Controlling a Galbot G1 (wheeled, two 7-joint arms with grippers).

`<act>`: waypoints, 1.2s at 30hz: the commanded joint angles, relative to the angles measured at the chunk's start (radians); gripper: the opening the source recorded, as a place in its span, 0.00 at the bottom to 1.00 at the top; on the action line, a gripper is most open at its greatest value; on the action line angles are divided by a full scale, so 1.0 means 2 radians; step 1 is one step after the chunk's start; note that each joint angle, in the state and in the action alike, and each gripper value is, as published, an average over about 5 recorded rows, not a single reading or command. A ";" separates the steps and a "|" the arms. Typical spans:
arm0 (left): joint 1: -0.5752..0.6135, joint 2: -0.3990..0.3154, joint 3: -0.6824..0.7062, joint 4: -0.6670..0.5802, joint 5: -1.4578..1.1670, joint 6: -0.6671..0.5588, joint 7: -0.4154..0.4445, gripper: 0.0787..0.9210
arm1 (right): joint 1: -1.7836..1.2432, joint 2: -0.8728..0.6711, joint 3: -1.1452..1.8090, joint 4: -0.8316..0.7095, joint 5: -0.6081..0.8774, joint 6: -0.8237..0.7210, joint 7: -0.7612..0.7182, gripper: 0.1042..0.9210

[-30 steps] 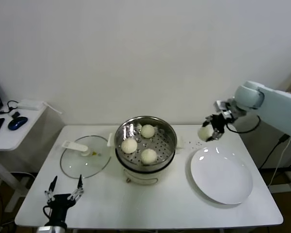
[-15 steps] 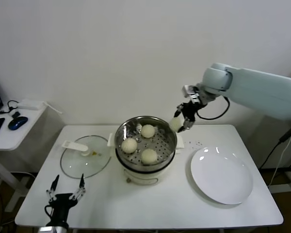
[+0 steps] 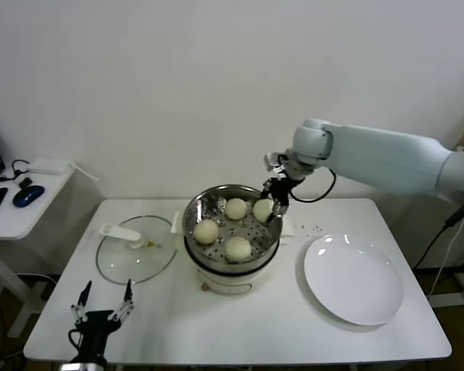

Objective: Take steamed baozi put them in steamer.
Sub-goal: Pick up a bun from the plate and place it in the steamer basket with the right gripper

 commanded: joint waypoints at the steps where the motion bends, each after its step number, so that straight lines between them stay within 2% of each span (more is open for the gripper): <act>1: -0.002 0.000 -0.001 0.002 0.000 0.001 0.000 0.88 | -0.048 0.031 0.004 -0.031 -0.004 -0.004 0.005 0.70; 26: -0.003 0.000 0.002 0.009 0.000 0.000 0.000 0.88 | -0.068 0.043 0.008 -0.059 -0.018 0.000 0.005 0.71; 34: -0.003 -0.001 0.003 0.008 0.000 0.001 0.000 0.88 | -0.066 0.042 0.013 -0.060 -0.017 0.003 0.002 0.87; 36: -0.003 -0.001 0.002 0.007 0.000 0.001 0.000 0.88 | -0.063 0.040 0.014 -0.059 -0.016 0.004 -0.002 0.87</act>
